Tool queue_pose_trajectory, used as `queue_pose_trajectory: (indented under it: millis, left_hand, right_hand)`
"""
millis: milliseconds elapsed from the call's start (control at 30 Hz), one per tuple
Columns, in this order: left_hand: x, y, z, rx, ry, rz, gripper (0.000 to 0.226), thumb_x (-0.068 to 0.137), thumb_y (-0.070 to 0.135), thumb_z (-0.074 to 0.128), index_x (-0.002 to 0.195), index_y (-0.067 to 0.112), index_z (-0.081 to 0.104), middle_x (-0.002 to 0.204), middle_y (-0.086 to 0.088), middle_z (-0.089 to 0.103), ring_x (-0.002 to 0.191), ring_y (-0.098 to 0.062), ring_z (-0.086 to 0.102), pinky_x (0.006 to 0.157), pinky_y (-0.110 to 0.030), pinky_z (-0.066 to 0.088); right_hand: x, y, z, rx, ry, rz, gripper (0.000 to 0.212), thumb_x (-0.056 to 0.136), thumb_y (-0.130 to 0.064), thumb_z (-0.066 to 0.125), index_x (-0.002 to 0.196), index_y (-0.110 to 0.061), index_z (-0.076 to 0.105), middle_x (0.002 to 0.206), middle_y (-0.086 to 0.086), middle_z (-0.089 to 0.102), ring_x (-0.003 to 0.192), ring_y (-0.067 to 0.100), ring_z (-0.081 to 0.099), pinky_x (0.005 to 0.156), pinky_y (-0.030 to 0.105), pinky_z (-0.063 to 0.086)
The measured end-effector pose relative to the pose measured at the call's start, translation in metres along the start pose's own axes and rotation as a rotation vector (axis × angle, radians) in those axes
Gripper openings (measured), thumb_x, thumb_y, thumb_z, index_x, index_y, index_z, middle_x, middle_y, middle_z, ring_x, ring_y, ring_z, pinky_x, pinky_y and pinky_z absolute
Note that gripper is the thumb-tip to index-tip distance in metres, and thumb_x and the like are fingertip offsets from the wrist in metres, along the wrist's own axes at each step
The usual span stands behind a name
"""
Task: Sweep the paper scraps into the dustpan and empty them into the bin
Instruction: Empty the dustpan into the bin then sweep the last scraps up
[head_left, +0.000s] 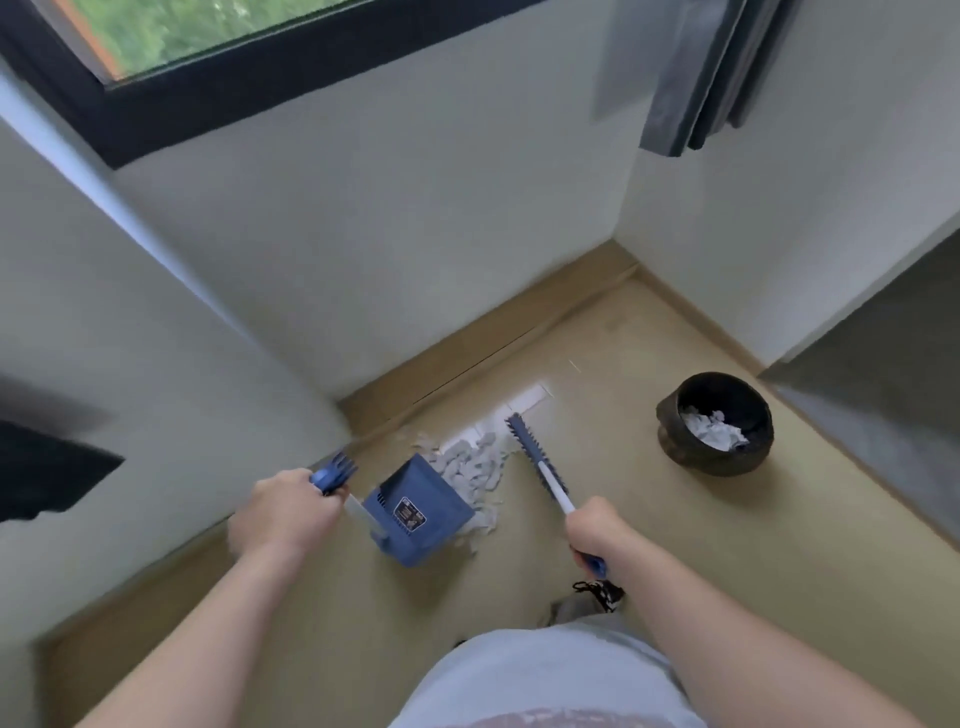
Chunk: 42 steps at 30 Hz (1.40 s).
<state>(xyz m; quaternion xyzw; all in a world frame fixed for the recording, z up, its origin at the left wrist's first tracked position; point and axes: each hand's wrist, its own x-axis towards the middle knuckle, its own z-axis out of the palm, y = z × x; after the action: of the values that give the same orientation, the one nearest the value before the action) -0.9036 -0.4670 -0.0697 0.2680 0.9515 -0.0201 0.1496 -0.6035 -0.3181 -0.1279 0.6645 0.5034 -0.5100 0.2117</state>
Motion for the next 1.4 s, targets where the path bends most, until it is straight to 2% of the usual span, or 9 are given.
queue_pose_trajectory:
  millis: [167, 400, 567, 667, 767, 933, 1000, 1133, 1400]
  left_hand:
    - [-0.029, -0.069, 0.036, 0.021, -0.082, -0.071, 0.032, 0.082, 0.059, 0.057, 0.079, 0.028, 0.066, 0.079, 0.003, 0.064, 0.077, -0.026, 0.063, 0.069, -0.028, 0.052]
    - [-0.058, -0.113, 0.090, 0.003, -0.180, -0.187, 0.031, 0.086, 0.057, 0.056, 0.079, 0.029, 0.065, 0.076, 0.005, 0.062, 0.075, -0.025, 0.063, 0.065, -0.026, 0.050]
    - [-0.069, -0.123, 0.127, -0.111, -0.216, -0.293, 0.036, 0.084, 0.062, 0.055, 0.075, 0.028, 0.064, 0.078, 0.001, 0.063, 0.074, -0.027, 0.064, 0.069, -0.030, 0.056]
    - [-0.079, -0.125, 0.152, -0.118, -0.264, -0.299, 0.041, 0.086, 0.064, 0.054, 0.075, 0.026, 0.065, 0.072, 0.002, 0.061, 0.071, -0.026, 0.063, 0.059, -0.026, 0.051]
    - [-0.087, -0.125, 0.168, -0.090, -0.236, -0.278, 0.049, 0.091, 0.066, 0.046, 0.072, 0.024, 0.063, 0.064, 0.006, 0.062, 0.062, -0.021, 0.060, 0.051, -0.024, 0.048]
    - [-0.092, -0.120, 0.184, -0.076, -0.252, -0.269, 0.053, 0.094, 0.064, 0.046, 0.063, 0.021, 0.056, 0.059, 0.006, 0.059, 0.056, -0.021, 0.056, 0.043, -0.025, 0.034]
    - [-0.090, -0.114, 0.187, -0.101, -0.252, -0.292, 0.052, 0.094, 0.063, 0.048, 0.062, 0.022, 0.053, 0.059, 0.005, 0.059, 0.056, -0.022, 0.056, 0.044, -0.025, 0.034]
    - [-0.080, -0.098, 0.190, -0.131, -0.237, -0.307, 0.051, 0.091, 0.065, 0.049, 0.064, 0.023, 0.052, 0.064, 0.000, 0.064, 0.062, -0.028, 0.062, 0.048, -0.025, 0.041]
    - [-0.070, -0.084, 0.181, -0.206, -0.221, -0.308, 0.046, 0.091, 0.066, 0.050, 0.068, 0.027, 0.054, 0.065, 0.001, 0.059, 0.064, -0.027, 0.060, 0.049, -0.025, 0.041]
  right_hand:
    - [-0.002, -0.005, 0.033, 0.027, 0.041, -0.032, 0.025, 0.097, -0.003, 0.043, 0.073, -0.010, 0.047, 0.067, 0.008, 0.049, 0.052, 0.018, 0.048, 0.044, 0.027, 0.044]
    - [0.010, -0.029, 0.036, -0.155, 0.088, 0.024, 0.026, 0.097, 0.002, 0.035, 0.118, 0.007, 0.049, 0.060, 0.012, 0.049, 0.045, 0.020, 0.043, 0.043, 0.027, 0.033]
    - [0.030, -0.055, 0.023, -0.170, 0.087, 0.106, 0.015, 0.102, -0.005, 0.029, 0.103, 0.000, 0.044, 0.060, 0.007, 0.040, 0.044, 0.017, 0.031, 0.033, 0.012, 0.023]
    - [0.048, -0.065, 0.022, -0.237, 0.084, 0.098, 0.016, 0.101, -0.004, 0.033, 0.102, 0.001, 0.048, 0.064, 0.010, 0.044, 0.047, 0.018, 0.036, 0.039, 0.024, 0.030]
    - [0.060, -0.069, 0.023, -0.378, 0.070, -0.045, 0.021, 0.097, -0.002, 0.044, 0.077, -0.007, 0.045, 0.068, 0.008, 0.047, 0.053, 0.017, 0.045, 0.050, 0.027, 0.043]
    - [0.060, -0.068, 0.036, -0.665, 0.073, 0.034, 0.030, 0.098, -0.003, 0.038, 0.070, -0.003, 0.047, 0.037, 0.007, 0.050, 0.023, 0.015, 0.045, 0.031, 0.021, 0.037]
    - [0.060, -0.063, 0.041, -0.738, 0.018, -0.047, 0.030, 0.097, -0.003, 0.043, 0.067, -0.009, 0.042, 0.053, 0.005, 0.052, 0.028, 0.012, 0.048, 0.033, 0.021, 0.042]
    - [0.048, -0.049, 0.048, -0.890, 0.031, -0.037, 0.009, 0.099, -0.008, 0.041, 0.093, -0.002, 0.044, 0.062, 0.009, 0.053, 0.030, 0.017, 0.048, 0.029, 0.026, 0.041]
    - [0.016, -0.032, 0.048, -0.999, 0.016, -0.129, 0.015, 0.097, -0.010, 0.038, 0.108, -0.007, 0.047, 0.076, 0.007, 0.049, 0.049, 0.019, 0.050, 0.035, 0.028, 0.042]
